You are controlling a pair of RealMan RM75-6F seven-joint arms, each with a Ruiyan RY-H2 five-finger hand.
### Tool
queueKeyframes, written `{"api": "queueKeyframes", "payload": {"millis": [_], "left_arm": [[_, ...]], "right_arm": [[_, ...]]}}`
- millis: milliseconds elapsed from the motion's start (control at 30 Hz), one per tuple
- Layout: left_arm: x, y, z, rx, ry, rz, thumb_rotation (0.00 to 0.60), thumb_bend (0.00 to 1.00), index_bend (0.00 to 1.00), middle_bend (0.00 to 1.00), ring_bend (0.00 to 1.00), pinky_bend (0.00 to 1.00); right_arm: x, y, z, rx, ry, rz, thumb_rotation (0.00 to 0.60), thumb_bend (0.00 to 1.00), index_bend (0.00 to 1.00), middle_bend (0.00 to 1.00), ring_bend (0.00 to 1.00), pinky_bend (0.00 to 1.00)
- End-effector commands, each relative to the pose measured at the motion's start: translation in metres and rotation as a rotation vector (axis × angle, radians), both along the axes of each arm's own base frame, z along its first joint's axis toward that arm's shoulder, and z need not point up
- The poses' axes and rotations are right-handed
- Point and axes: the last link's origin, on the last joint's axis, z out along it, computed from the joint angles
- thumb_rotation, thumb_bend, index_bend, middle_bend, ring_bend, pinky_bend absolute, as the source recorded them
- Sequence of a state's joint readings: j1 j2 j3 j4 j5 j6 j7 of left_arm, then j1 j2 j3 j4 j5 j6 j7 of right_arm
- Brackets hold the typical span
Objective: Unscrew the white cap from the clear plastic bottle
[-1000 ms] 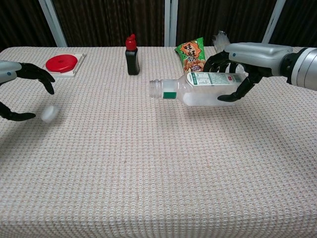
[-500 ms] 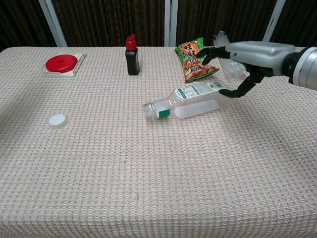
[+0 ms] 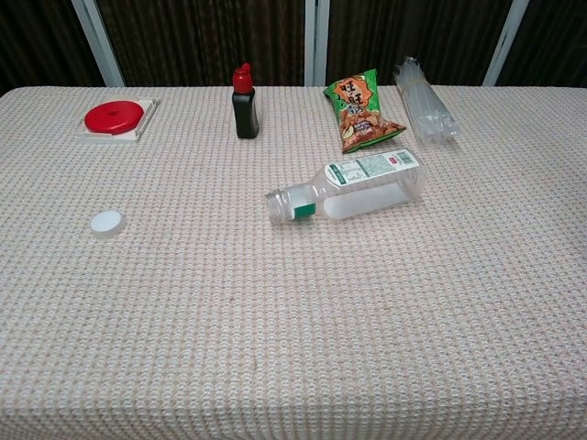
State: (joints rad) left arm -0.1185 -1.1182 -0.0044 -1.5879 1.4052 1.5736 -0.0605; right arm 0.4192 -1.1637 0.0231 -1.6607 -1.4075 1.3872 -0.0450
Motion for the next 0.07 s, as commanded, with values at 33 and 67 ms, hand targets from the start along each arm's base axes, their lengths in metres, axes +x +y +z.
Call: {"api": "queueKeyframes", "payload": {"millis": [33,67], "left_arm": [[0.0025,-0.0143,-0.0018,0.005,-0.008,0.007,0.600,0.09,0.24,0.13,0.03,0.02],[0.0032,-0.0159,-0.0025,0.006,-0.011,0.007,0.600,0.09,0.24,0.13,0.03,0.02]], "right_arm": [[-0.0100,0.0231,0.0084,-0.023,0.008,-0.032,0.600,0.33,0.09,0.18,0.05,0.12],[-0.0109,0.0251,0.0083,-0.020,0.007,-0.038,0.600,0.33,0.09,0.18,0.05,0.12]]}}
